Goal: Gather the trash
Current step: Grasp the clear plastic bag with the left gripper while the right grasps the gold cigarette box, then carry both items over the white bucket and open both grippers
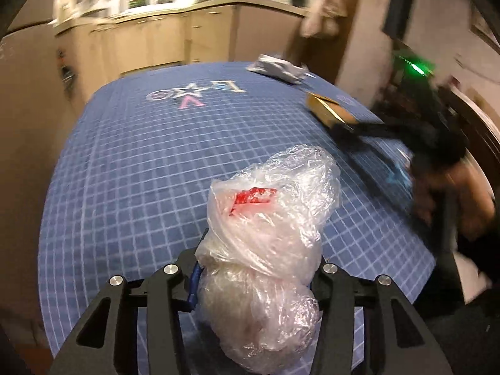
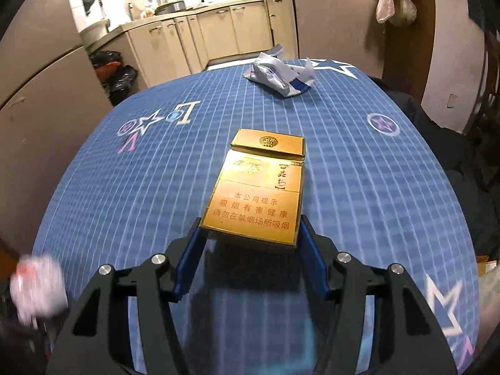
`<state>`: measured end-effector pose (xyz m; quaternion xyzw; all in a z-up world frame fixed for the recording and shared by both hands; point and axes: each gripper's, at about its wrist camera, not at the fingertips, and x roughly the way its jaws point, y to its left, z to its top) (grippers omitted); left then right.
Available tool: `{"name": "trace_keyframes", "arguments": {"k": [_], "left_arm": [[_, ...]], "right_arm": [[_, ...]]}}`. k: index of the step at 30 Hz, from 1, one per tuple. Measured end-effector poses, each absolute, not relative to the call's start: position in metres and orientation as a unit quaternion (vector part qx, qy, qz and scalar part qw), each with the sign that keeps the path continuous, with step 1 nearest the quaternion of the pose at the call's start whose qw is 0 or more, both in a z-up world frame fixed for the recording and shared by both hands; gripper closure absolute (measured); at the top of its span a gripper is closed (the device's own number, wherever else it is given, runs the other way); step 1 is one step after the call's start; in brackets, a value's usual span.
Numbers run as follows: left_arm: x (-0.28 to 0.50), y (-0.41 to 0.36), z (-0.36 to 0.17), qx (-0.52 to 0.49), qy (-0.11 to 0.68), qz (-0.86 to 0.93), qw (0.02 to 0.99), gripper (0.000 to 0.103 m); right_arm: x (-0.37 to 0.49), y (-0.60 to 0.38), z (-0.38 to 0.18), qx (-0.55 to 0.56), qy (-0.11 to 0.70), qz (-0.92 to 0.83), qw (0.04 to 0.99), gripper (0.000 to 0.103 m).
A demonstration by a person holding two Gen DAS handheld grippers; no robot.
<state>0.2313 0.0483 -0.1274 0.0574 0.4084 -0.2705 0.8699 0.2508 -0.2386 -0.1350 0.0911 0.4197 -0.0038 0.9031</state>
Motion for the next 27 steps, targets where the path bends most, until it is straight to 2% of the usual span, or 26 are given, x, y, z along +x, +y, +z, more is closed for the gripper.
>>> {"name": "trace_keyframes", "arguments": {"k": [6, 14, 27], "left_arm": [[0.219, 0.023, -0.105, 0.067, 0.391, -0.209, 0.894, 0.056], [0.2, -0.046, -0.079, 0.105, 0.357, -0.21, 0.904, 0.057], [0.144, -0.222, -0.042, 0.171, 0.29, -0.335, 0.88, 0.059]], "right_arm": [[0.197, -0.244, -0.121, 0.052, 0.4, 0.013, 0.915, 0.047], [0.136, -0.276, -0.088, 0.059, 0.357, 0.004, 0.932, 0.047], [0.013, -0.371, -0.018, 0.046, 0.275, -0.124, 0.952, 0.047]]}}
